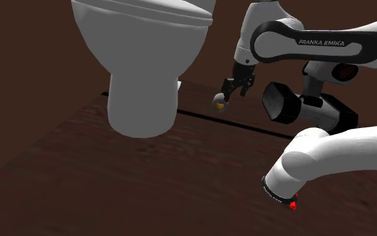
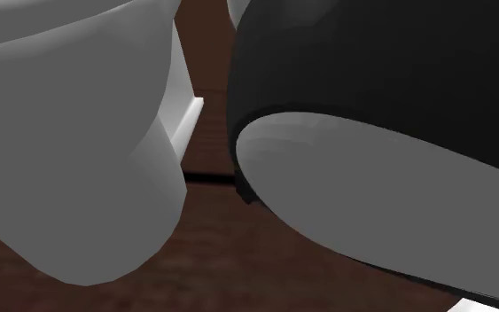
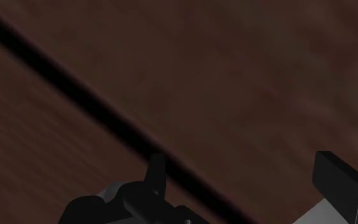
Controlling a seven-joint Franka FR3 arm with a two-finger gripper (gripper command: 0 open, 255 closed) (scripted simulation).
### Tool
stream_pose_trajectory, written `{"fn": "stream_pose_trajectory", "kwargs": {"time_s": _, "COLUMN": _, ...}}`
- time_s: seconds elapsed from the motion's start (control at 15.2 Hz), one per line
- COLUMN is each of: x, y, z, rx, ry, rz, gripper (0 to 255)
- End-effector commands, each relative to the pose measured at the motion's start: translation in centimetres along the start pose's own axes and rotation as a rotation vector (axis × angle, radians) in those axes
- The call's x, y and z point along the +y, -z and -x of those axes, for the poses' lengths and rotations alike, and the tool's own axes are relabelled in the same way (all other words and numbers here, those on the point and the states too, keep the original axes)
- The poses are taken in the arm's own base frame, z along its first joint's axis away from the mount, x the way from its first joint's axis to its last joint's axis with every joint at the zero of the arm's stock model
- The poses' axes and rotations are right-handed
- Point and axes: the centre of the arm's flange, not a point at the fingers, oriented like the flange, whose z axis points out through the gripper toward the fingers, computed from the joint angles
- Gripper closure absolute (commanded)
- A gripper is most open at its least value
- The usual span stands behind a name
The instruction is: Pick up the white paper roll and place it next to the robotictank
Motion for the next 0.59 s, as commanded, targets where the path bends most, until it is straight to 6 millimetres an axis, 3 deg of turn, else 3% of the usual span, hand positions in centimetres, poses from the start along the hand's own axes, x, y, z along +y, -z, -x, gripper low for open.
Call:
{"fn": "stream_pose_trajectory", "kwargs": {"time_s": 0.0, "x": 0.2, "y": -2.1, "z": -0.6, "rx": 0.052, "ry": -0.071, "rz": 0.020, "gripper": 0}}
{"fn": "stream_pose_trajectory", "kwargs": {"time_s": 0.53, "x": 2.3, "y": -10.6, "z": -3.7, "rx": 0.238, "ry": -0.348, "rz": 0.104, "gripper": 0}}
